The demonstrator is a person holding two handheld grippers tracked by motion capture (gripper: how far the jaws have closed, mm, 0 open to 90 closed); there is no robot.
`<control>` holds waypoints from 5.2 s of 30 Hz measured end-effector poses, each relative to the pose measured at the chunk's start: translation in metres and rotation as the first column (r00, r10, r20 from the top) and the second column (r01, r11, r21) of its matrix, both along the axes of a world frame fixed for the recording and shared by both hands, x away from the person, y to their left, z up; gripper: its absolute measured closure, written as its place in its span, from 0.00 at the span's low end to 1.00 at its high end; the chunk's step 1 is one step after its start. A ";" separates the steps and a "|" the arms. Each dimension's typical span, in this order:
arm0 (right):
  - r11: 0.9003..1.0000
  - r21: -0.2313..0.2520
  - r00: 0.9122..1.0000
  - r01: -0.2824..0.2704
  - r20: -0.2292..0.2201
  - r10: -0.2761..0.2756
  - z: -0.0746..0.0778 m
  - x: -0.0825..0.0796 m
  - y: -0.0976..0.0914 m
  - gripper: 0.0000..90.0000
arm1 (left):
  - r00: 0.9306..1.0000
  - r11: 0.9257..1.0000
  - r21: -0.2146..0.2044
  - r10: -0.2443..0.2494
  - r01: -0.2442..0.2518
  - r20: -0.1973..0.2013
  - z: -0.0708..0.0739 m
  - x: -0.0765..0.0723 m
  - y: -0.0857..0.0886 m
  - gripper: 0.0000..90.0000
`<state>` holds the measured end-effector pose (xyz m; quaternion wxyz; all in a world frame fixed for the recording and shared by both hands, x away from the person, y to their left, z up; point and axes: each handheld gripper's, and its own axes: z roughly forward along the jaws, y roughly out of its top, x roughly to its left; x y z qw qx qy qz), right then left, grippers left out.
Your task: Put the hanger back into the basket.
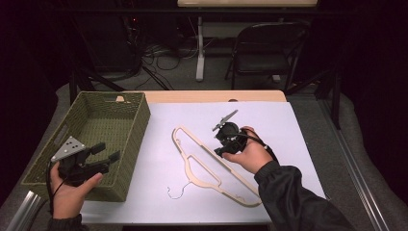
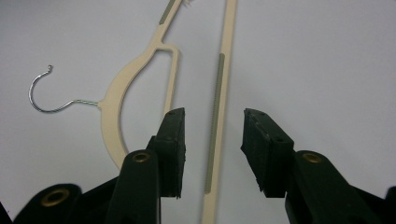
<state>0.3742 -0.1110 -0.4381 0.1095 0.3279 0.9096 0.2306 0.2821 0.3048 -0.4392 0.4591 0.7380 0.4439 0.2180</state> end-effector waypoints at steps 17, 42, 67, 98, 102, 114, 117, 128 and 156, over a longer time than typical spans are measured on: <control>0.994 -0.113 0.980 -0.010 -0.196 -0.013 -0.035 0.022 0.035 0.75 | 1.000 1.000 0.013 0.000 0.000 -0.008 -0.002 -0.001 0.000 0.40; 0.986 -0.168 0.959 -0.011 -0.280 -0.037 -0.079 0.020 0.061 0.86 | 1.000 1.000 0.020 0.010 -0.010 -0.017 -0.005 0.000 0.000 0.40; 0.978 -0.211 0.954 -0.004 -0.294 -0.059 -0.088 0.020 0.066 0.91 | 1.000 1.000 0.021 0.012 -0.012 -0.029 -0.007 0.001 -0.001 0.41; 0.981 -0.162 0.934 -0.108 -0.354 0.045 -0.064 0.018 0.032 0.95 | 0.995 0.994 0.051 -0.099 0.100 -0.018 -0.003 -0.003 -0.035 0.42; 0.982 -0.140 0.933 -0.124 -0.354 0.067 -0.059 0.018 0.026 0.95 | 0.991 0.989 0.062 -0.134 0.135 -0.015 -0.005 -0.003 -0.046 0.42; 0.980 -0.103 0.932 -0.170 -0.340 0.126 -0.051 0.006 0.018 0.95 | 0.952 0.949 0.082 -0.301 0.305 -0.056 -0.033 0.003 -0.104 0.42; 0.978 -0.097 0.931 -0.184 -0.336 0.142 -0.049 0.004 0.018 0.95 | 0.943 0.940 0.083 -0.324 0.330 -0.073 -0.046 0.007 -0.114 0.44; 0.977 -0.074 0.927 -0.202 -0.335 0.167 -0.044 -0.002 0.019 0.95 | 0.909 0.890 0.186 -0.409 0.417 -0.080 -0.080 0.011 -0.146 0.43; 0.969 -0.058 0.905 -0.238 -0.374 0.200 -0.047 -0.003 0.028 0.95 | 0.831 0.760 0.401 -0.557 0.512 -0.005 -0.094 -0.004 -0.174 0.44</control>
